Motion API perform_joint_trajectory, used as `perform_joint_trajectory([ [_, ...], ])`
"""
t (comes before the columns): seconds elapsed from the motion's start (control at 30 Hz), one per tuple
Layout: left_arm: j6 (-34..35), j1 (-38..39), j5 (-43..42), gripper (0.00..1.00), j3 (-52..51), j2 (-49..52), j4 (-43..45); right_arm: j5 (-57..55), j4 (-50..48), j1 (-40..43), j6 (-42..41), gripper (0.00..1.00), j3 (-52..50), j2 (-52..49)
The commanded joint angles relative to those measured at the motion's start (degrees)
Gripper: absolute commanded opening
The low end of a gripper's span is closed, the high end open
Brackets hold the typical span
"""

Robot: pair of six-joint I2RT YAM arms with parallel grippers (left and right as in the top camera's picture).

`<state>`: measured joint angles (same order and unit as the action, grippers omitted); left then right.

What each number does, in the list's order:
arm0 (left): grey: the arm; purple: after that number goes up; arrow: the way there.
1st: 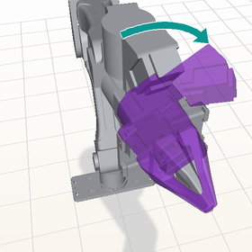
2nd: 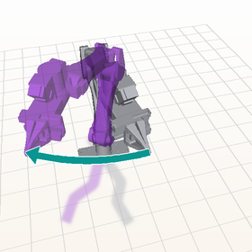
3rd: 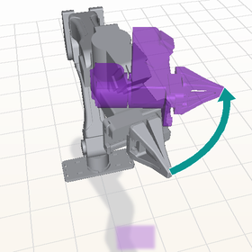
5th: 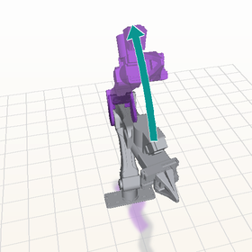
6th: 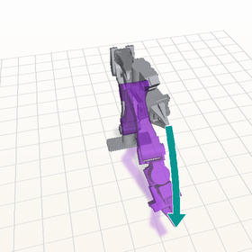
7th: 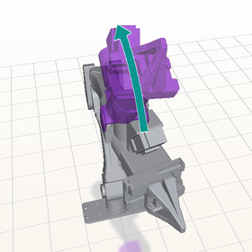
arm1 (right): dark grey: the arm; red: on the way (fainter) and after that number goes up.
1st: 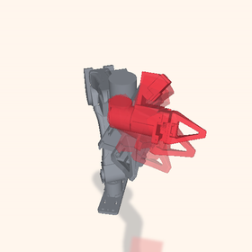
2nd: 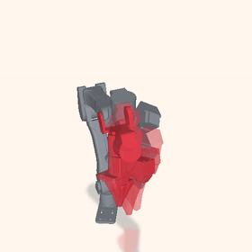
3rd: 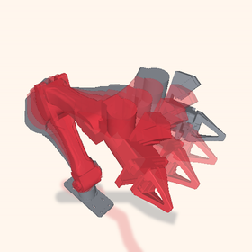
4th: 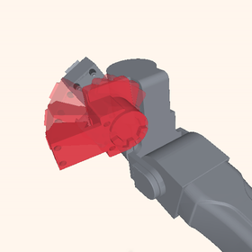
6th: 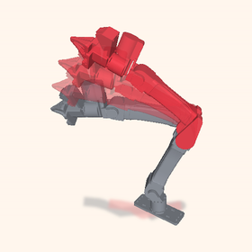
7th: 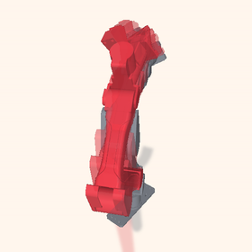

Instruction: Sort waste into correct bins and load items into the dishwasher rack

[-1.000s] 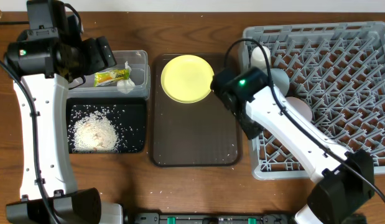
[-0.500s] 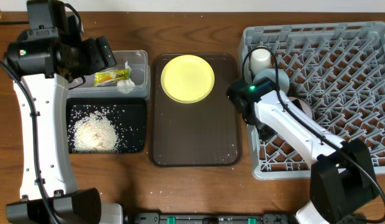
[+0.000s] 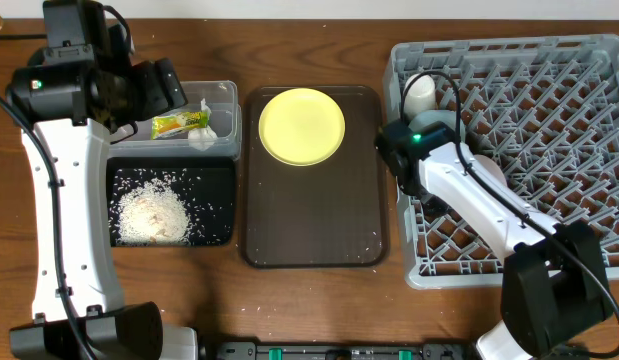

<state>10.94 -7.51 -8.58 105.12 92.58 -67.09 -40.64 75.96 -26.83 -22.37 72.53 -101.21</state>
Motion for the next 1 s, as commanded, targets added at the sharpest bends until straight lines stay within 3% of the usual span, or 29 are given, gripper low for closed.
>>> perform_joint_trajectory([
  [0.0,0.7,-0.2,0.7,0.93,0.7,-0.1,-0.2,-1.5,-0.2,0.9,-0.7,0.55,-0.2,0.0],
  [0.4,0.7,-0.2,0.7,0.93,0.7,-0.1,-0.2,0.6,-0.6,0.9,-0.7,0.74,0.7,0.1],
  [0.97,0.7,-0.2,0.7,0.93,0.7,-0.1,-0.2,18.6,-3.3,0.9,7.5,0.77,9.2,0.1],
])
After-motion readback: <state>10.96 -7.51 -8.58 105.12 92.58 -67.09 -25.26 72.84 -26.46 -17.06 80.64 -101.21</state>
